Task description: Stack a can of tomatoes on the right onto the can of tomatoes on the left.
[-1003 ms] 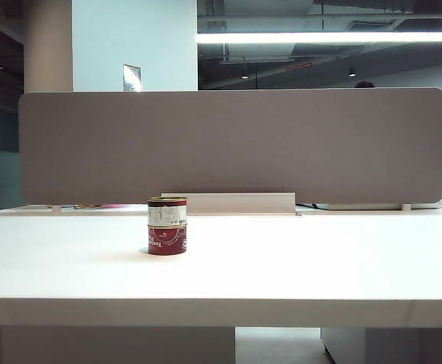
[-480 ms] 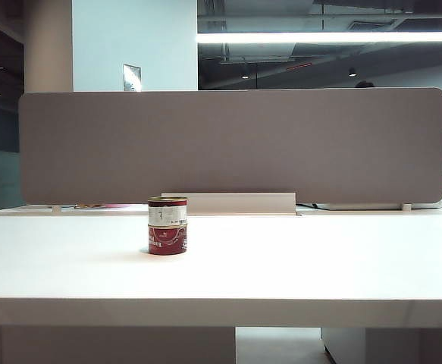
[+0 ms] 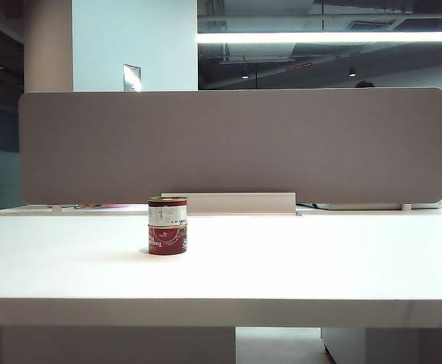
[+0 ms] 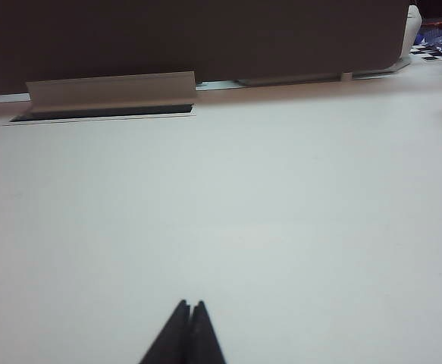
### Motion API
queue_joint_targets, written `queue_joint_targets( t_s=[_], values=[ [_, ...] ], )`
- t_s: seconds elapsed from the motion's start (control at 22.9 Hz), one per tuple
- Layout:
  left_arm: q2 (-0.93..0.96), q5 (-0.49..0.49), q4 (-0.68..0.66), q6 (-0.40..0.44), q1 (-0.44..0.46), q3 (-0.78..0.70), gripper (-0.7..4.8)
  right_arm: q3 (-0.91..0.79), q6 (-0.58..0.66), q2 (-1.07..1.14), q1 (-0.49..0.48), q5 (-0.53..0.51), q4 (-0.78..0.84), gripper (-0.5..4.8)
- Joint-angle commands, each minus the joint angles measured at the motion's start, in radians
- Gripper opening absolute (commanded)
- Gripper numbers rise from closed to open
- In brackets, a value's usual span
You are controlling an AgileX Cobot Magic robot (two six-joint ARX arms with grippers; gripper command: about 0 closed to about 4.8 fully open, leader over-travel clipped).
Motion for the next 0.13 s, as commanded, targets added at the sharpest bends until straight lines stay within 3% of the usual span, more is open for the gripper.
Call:
queue_joint_targets(
  t_s=[0.04, 0.13],
  values=[
    [0.001, 0.002, 0.013, 0.003, 0.001, 0.003, -0.06, -0.006, -0.002, -0.002, 0.001, 0.0, 0.013, -0.05],
    [0.001, 0.002, 0.013, 0.003, 0.001, 0.003, -0.06, -0.006, -0.002, -0.002, 0.001, 0.0, 0.013, -0.05]
  ],
)
